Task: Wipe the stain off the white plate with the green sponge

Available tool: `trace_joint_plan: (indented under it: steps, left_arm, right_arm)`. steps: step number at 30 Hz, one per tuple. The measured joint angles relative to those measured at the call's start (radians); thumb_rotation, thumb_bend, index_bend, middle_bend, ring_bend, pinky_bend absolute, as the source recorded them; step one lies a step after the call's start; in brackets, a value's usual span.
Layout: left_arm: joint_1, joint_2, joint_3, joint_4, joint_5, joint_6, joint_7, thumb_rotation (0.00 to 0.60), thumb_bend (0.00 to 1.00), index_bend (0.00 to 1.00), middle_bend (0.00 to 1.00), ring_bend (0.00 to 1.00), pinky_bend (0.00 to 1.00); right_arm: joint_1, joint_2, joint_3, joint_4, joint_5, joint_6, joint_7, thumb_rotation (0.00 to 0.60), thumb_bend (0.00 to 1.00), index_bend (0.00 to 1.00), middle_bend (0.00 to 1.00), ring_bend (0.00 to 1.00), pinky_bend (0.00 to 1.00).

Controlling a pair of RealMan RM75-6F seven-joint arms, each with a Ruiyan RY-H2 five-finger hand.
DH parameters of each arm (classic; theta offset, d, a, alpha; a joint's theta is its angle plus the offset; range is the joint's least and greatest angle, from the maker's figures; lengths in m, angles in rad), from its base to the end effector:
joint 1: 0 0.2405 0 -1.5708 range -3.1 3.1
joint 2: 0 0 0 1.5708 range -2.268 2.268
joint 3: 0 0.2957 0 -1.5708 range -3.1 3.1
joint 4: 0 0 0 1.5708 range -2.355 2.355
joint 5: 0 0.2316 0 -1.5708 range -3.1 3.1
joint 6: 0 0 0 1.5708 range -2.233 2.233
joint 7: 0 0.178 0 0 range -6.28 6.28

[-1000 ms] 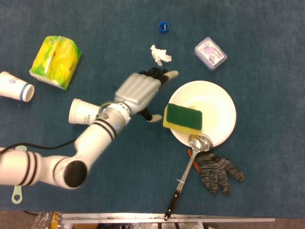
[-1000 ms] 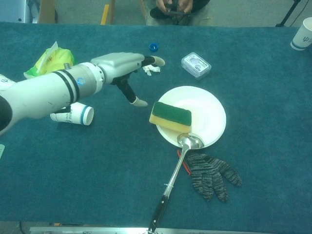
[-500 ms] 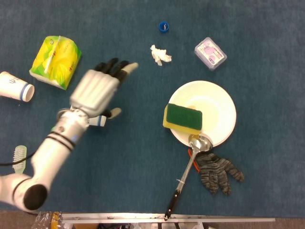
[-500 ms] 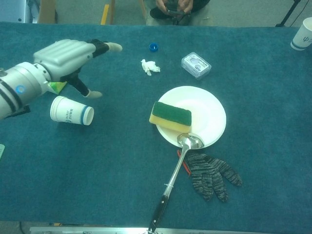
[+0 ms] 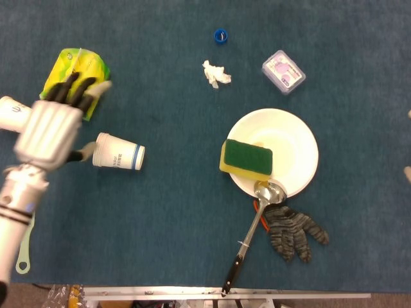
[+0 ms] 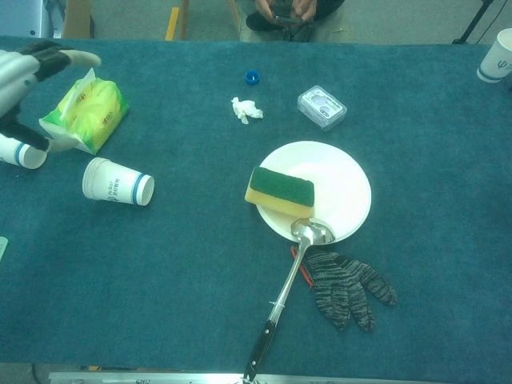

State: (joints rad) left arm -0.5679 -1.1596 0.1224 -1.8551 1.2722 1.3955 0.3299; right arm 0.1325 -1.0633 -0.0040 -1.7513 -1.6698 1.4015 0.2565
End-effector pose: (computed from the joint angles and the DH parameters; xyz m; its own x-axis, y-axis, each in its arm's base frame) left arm -0.2339 0.3079 0.0878 0.5035 0.1168 0.8561 0.8435 -0.2810 -0.4577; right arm -0.3006 -0.2152 0.1303 0.1066 -0.1783 0.9782 -0.9804 -0.1825 0.0735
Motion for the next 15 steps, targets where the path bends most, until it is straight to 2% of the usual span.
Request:
trace_joint_plan:
  steps: [10, 15]
  left_arm:
    - [0.158, 0.088, 0.022, 0.060, 0.076, 0.119, -0.097, 0.600, 0.18, 0.14, 0.13, 0.05, 0.17]
    - [0.227, 0.114, 0.022, 0.100, 0.106, 0.157, -0.149, 0.600, 0.18, 0.14, 0.13, 0.05, 0.17]
  right_arm:
    - [0.068, -0.010, -0.002, -0.086, 0.009, -0.110, -0.049, 0.600, 0.12, 0.17, 0.22, 0.10, 0.29]
    - [0.112, -0.028, 0.006, -0.133, 0.027, -0.177, -0.123, 0.600, 0.05, 0.17, 0.24, 0.10, 0.32]
